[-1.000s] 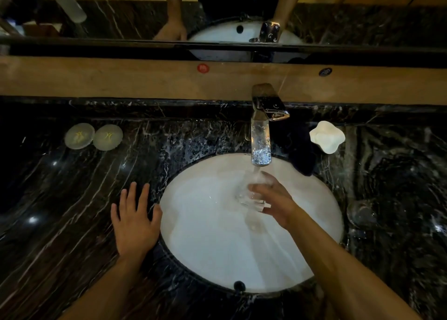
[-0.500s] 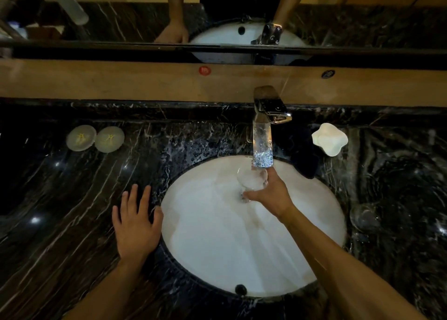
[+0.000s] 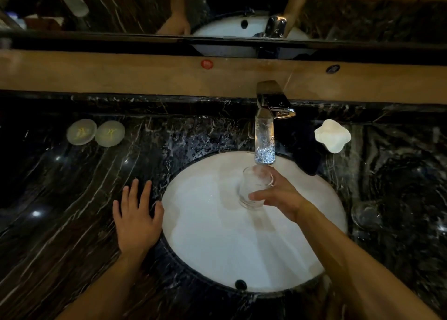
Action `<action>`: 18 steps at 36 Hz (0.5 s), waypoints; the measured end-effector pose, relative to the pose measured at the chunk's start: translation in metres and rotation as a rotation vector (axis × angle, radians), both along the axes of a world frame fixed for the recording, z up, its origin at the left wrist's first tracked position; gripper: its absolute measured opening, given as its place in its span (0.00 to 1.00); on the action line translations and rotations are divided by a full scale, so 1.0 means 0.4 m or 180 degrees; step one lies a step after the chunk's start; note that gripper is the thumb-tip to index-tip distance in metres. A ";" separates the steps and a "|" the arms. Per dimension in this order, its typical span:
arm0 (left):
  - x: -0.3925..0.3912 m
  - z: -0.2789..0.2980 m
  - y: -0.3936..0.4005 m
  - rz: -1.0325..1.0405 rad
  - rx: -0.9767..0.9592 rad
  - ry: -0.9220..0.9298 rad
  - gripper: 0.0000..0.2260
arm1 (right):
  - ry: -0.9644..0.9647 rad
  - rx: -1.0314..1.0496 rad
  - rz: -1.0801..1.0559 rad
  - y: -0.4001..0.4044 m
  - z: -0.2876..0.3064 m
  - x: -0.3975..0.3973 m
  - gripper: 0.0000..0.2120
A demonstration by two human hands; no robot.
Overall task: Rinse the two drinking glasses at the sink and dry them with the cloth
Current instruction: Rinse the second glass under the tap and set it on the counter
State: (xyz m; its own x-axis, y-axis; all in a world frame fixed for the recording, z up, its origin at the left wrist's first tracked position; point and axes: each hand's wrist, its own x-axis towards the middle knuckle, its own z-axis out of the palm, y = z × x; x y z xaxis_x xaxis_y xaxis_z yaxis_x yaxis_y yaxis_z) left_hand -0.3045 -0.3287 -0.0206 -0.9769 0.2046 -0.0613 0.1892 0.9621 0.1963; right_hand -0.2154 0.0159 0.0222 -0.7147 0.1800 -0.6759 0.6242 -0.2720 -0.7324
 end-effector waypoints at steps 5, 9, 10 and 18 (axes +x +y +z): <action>-0.001 0.000 0.002 -0.0016 0.0004 0.0016 0.29 | 0.0336 0.0429 0.0027 -0.029 -0.008 -0.016 0.41; 0.001 0.001 0.002 -0.0009 0.0021 0.0016 0.29 | 0.0352 0.1000 -0.0104 -0.050 0.002 -0.035 0.41; 0.001 0.001 0.001 -0.0008 0.0013 0.0006 0.29 | 0.0332 0.1164 -0.0191 -0.052 0.004 -0.037 0.40; -0.001 -0.002 -0.001 -0.0022 0.0003 -0.0010 0.29 | 0.0295 0.1891 -0.0493 -0.020 0.012 -0.039 0.40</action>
State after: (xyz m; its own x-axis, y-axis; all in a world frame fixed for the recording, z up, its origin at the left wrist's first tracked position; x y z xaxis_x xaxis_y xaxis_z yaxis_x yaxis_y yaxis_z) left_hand -0.3050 -0.3291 -0.0215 -0.9753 0.2115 -0.0640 0.1954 0.9606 0.1978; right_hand -0.2309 0.0078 0.0271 -0.7011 0.6128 -0.3647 0.5366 0.1165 -0.8358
